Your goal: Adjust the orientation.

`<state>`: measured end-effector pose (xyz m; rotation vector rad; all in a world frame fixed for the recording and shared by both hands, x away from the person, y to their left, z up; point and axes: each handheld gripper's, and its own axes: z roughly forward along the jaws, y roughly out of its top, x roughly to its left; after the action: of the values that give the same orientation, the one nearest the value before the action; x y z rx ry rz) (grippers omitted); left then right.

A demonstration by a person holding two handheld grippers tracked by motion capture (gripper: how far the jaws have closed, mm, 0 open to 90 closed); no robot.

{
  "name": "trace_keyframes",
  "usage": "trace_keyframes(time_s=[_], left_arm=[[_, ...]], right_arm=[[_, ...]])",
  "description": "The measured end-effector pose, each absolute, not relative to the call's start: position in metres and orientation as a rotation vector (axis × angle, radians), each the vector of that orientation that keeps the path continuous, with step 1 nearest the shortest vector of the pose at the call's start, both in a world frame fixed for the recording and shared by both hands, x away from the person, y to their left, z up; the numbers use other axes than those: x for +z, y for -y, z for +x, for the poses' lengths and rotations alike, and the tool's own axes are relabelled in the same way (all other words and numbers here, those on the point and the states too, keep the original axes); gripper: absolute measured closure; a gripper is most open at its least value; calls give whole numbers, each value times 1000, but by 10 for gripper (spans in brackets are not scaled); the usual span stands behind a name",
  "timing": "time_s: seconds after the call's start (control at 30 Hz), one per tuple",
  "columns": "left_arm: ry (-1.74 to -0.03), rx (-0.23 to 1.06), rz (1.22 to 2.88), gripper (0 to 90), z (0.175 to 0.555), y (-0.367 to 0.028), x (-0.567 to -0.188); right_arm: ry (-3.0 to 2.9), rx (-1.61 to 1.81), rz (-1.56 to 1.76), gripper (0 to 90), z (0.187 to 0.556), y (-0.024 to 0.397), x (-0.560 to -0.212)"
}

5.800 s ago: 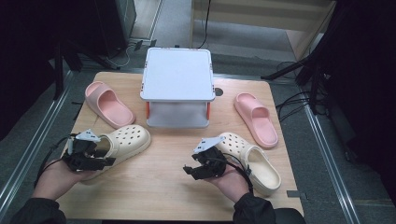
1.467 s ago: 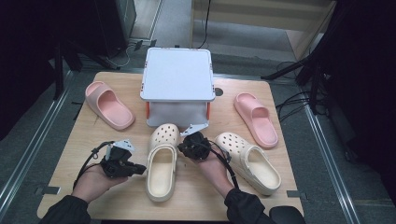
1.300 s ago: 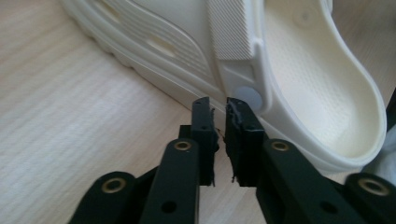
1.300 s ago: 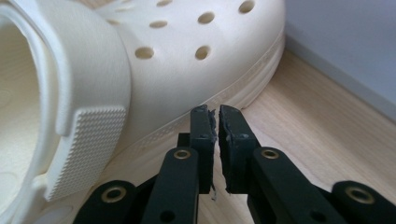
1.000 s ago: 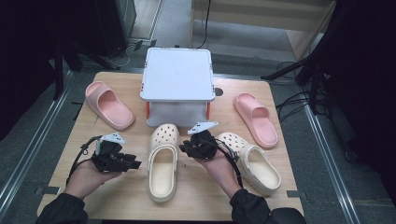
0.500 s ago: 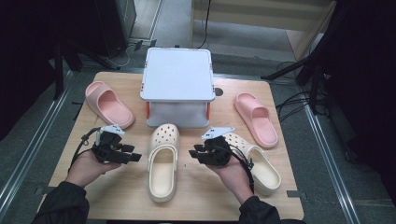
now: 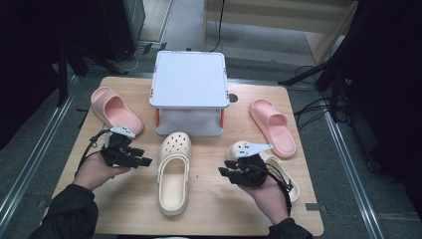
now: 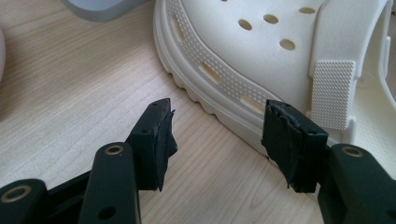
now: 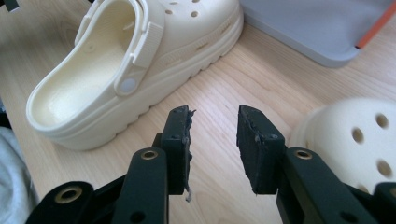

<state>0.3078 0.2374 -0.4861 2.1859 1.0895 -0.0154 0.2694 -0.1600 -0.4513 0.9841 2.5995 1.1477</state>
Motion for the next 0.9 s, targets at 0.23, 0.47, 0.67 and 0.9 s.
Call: trace_keyframes(time_s=[0.23, 0.47, 0.67, 0.9], left_arm=[[-1078, -18, 2198, 407, 311, -235, -487], [-1068, -24, 2202, 398, 315, -232, -487], [-1077, -47, 2195, 390, 320, -230, -489], [-1070, -48, 2207, 387, 323, -227, -489]], right_arm=[[-2580, 1133, 1047, 639, 257, 186, -449], [-2533, 1118, 1095, 640, 251, 209, -446], [-2509, 1074, 1134, 634, 244, 229, -444], [-2452, 1034, 1211, 599, 235, 255, -445]])
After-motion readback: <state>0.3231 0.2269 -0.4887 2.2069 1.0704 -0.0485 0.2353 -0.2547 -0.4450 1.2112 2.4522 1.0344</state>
